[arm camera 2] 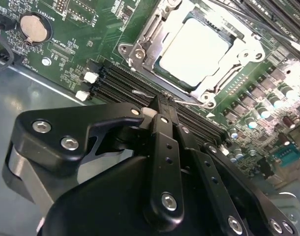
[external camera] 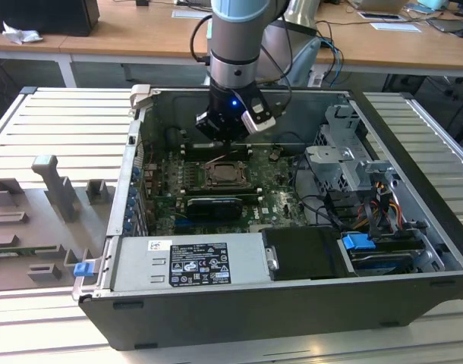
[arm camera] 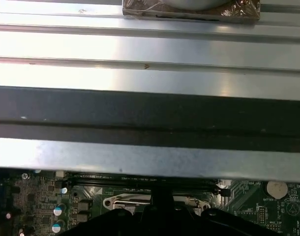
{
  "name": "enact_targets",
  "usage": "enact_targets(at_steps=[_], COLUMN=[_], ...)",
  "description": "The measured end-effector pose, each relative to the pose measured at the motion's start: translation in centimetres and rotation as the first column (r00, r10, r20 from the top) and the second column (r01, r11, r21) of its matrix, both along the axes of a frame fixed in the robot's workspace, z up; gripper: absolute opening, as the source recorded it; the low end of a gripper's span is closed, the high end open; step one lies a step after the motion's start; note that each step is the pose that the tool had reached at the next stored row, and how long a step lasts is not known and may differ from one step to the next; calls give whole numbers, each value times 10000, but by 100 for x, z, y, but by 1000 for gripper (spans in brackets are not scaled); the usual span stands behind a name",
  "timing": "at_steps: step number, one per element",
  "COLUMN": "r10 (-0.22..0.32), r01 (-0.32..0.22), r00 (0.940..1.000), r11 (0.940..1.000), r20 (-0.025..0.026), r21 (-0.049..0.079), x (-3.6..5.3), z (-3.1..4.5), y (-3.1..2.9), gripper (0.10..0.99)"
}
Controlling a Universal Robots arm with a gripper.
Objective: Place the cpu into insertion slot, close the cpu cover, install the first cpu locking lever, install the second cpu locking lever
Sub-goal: 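Install the first cpu locking lever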
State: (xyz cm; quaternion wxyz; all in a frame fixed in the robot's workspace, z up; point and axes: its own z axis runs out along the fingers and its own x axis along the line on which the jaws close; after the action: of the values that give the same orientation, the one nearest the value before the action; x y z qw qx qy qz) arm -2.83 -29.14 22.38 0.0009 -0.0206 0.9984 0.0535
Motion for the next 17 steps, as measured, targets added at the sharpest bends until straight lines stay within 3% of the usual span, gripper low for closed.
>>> enact_targets(at_steps=[17], r10=[0], r01=[0], r00=[10000], r11=[10000], r20=[1], r21=[7], x=[102], z=[-128], y=[23], gripper=[106])
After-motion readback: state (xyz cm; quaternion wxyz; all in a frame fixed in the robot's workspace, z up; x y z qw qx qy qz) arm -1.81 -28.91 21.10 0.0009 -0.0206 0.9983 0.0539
